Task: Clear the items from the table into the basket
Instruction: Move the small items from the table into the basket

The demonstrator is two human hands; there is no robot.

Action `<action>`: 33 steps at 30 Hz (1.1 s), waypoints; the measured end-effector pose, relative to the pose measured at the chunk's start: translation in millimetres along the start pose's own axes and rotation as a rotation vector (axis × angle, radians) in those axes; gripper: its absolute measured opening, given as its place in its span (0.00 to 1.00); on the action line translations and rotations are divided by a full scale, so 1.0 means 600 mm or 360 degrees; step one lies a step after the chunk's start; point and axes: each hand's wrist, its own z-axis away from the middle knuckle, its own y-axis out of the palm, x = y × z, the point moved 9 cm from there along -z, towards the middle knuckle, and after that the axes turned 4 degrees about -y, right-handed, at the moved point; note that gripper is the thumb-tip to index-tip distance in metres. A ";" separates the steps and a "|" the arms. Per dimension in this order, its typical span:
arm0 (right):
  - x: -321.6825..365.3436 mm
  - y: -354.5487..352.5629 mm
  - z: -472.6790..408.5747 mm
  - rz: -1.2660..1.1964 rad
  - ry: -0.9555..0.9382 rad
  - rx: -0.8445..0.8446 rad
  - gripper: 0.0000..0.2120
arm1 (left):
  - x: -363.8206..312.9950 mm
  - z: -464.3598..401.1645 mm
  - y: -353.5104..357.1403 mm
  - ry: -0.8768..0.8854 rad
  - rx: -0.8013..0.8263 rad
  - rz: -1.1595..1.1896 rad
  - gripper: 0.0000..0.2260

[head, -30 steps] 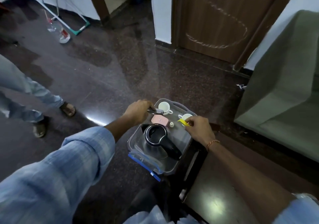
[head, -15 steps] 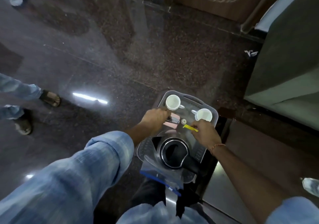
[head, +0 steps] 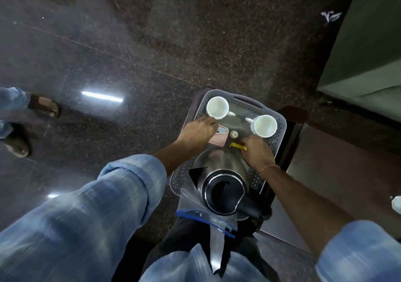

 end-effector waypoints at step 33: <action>-0.089 -0.203 0.291 -0.0347 -0.0114 -0.0680 0.11 | -0.247 0.091 -0.201 0.0195 -0.0278 -0.0234 0.15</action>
